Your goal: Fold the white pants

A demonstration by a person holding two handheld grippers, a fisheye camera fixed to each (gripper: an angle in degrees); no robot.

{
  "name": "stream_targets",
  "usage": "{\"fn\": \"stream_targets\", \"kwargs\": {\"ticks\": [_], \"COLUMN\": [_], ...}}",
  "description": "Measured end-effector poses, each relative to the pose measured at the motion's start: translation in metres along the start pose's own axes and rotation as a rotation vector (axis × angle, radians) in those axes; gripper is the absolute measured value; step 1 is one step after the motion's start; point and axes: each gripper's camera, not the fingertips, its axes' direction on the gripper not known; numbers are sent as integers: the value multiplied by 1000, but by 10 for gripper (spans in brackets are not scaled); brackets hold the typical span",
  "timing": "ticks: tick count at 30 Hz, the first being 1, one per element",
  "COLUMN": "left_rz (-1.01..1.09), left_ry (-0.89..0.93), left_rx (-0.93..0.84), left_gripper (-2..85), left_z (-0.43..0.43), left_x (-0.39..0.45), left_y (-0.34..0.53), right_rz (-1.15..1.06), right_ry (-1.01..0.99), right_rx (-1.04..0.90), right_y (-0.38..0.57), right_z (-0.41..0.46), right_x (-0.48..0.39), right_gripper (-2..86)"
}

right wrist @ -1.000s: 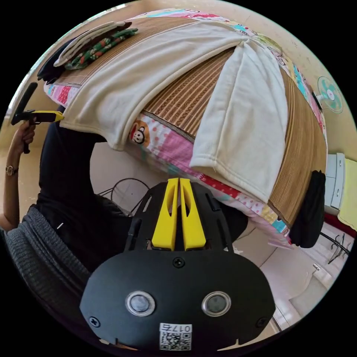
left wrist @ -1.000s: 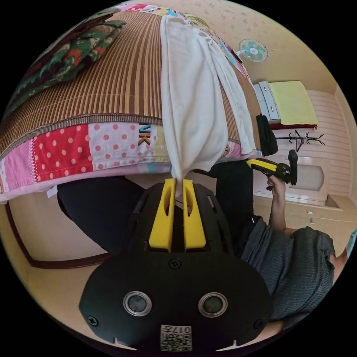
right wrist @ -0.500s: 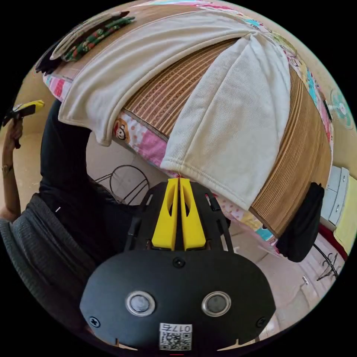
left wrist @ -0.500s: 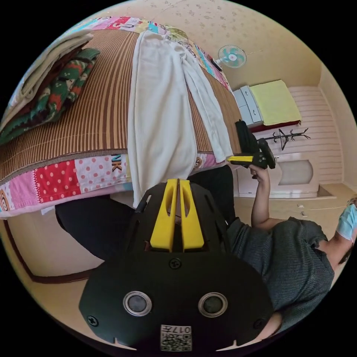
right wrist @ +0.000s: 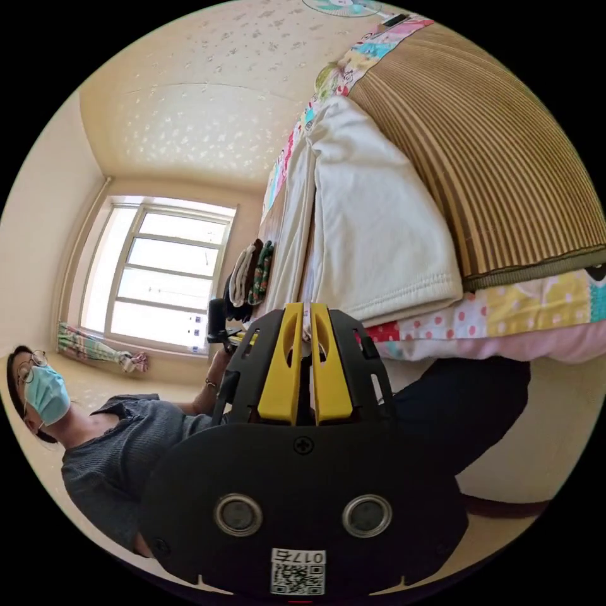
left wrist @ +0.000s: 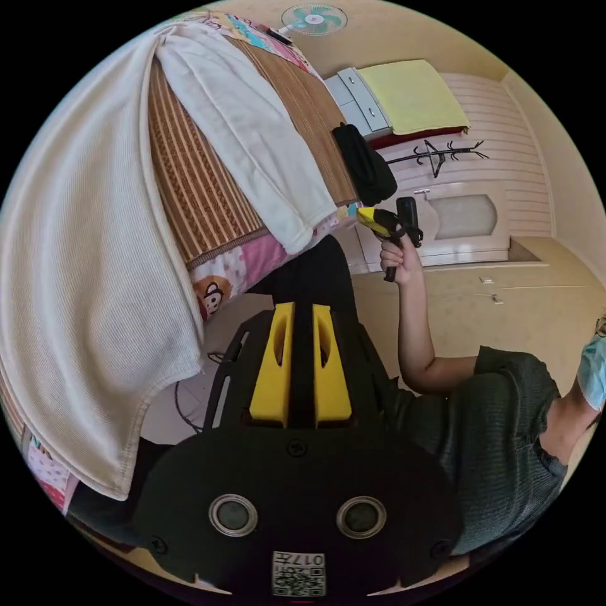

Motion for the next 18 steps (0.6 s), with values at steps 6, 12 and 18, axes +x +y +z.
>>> {"fn": "stream_targets", "kwargs": {"ticks": [6,12,18], "left_rz": [-84,243,122], "left_ry": [-224,-339,-316], "left_rx": [-161,-178,2], "left_gripper": [135,48,43], "left_z": [80,93,75], "left_x": [-5,41,-11], "left_y": [-100,-87,3], "right_rz": [78,35,35], "right_ry": [348,232,148], "right_rx": [10,-38,-16], "right_y": [-18,-14,10], "right_z": [-7,9,-2], "right_x": [12,4,7], "right_gripper": [142,140,115]}}
